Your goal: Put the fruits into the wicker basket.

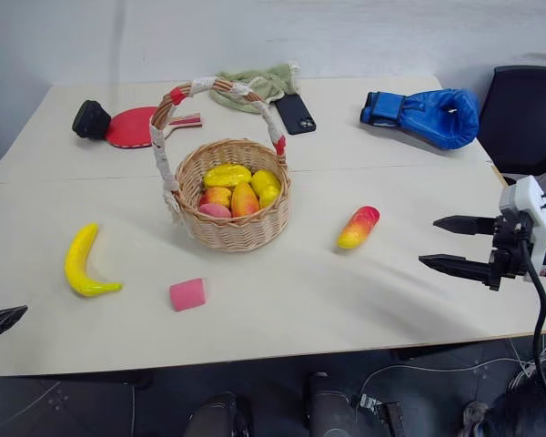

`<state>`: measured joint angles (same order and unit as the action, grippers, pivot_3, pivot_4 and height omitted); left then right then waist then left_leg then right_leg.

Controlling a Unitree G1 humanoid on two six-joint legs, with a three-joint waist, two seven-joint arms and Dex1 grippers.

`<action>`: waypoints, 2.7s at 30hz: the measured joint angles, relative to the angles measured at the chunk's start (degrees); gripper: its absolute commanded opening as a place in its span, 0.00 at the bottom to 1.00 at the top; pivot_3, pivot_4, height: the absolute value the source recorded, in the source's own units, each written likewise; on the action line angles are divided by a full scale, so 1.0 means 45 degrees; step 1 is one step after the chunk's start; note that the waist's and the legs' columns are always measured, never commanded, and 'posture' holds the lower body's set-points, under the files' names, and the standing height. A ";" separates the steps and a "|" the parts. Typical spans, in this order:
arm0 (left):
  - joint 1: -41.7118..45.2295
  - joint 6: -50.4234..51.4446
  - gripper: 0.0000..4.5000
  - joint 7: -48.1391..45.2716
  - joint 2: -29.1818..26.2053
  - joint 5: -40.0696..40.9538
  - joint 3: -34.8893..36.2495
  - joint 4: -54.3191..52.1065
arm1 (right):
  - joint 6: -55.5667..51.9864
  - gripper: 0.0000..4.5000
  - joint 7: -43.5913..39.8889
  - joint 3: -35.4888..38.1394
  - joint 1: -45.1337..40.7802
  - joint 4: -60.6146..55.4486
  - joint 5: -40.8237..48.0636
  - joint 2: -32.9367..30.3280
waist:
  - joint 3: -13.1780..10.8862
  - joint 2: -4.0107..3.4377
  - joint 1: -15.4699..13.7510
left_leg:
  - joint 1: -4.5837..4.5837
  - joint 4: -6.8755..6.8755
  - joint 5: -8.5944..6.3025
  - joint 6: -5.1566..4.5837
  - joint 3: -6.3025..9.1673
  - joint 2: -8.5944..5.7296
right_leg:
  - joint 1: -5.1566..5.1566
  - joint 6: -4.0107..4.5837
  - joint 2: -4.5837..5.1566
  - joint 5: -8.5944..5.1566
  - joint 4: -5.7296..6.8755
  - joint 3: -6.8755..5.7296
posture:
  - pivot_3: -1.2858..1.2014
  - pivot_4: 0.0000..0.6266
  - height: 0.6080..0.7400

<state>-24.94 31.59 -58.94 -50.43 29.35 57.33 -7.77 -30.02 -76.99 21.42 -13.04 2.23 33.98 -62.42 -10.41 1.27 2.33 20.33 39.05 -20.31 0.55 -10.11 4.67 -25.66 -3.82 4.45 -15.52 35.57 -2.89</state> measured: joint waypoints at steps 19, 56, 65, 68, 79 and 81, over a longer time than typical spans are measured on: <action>0.0949 0.1090 1.00 0.0076 -0.0027 0.0976 -0.0982 -0.1761 | 0.0280 0.99 0.0122 0.0008 0.0160 -0.0719 0.0107 0.0001 | 0.0000 0.0001 0.0167 | -0.0001 0.0005 0.0011 0.0009 0.0002 -0.0006 | 0.0003 -0.0005 -0.0002 0.0003 0.0018 0.0006 | 0.52 0.24 1.00; 1.0504 -0.3827 0.73 -0.1510 0.0216 -0.4492 -1.4798 0.2271 | -0.3301 1.00 0.1743 0.1108 -0.0941 -0.7421 0.5577 -0.0094 | 0.0010 -0.0019 -0.0473 | -0.0022 0.0037 0.0067 -0.0060 0.0013 -0.0105 | 0.0034 -0.0044 -0.0040 0.0027 0.0064 0.0024 | 0.52 0.24 1.00; 0.9233 -0.3441 0.32 -0.1550 -0.0016 -0.4020 -1.3815 0.1549 | -0.2637 1.00 0.1587 0.1148 -0.0683 -0.6900 0.5274 0.0017 | 0.0016 -0.0022 -0.0230 | -0.0029 0.0034 0.0067 -0.0128 0.0026 -0.0119 | 0.0039 -0.0055 -0.0001 0.0046 0.0090 0.0026 | 0.52 0.24 1.00; 0.7898 -0.2009 0.32 -0.1046 -0.0069 -0.3094 -1.2329 0.0728 | -0.2502 1.00 0.1691 0.0706 -0.1061 -0.6762 0.5260 0.0097 | 0.0012 -0.0015 -0.0056 | -0.0021 0.0032 0.0087 -0.0064 0.0029 -0.0075 | 0.0028 -0.0047 0.0004 0.0041 0.0087 0.0033 | 0.52 0.24 1.00; 0.3810 0.4206 0.32 0.4394 0.1517 -0.0854 -0.1761 -0.1265 | -0.2447 1.00 0.2675 -0.1419 -0.3508 -0.5811 0.4902 0.1445 | -0.0009 0.0025 -0.0049 | -0.0020 0.0029 0.0081 -0.0047 0.0043 -0.0048 | 0.0022 -0.0031 0.0005 0.0032 0.0075 0.0015 | 0.52 0.24 1.00; 0.4935 0.4460 0.32 0.6376 0.1701 -0.1541 -0.1477 0.0409 | -0.2389 1.00 0.2725 -0.2038 -0.4234 -0.5444 0.4670 0.1906 | -0.0008 0.0029 -0.0146 | -0.0025 0.0029 0.0085 -0.0093 0.0050 -0.0066 | 0.0028 -0.0024 0.0007 0.0045 0.0083 0.0008 | 0.52 0.24 1.00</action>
<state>-2.74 51.66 -30.25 -42.78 22.42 50.69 -5.93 -40.77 -64.73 12.25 -32.10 -22.27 54.99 -53.84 -10.44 1.40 1.68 20.22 39.18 -19.93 0.14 -9.88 4.38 -25.54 -3.92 4.49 -15.32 35.95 -2.86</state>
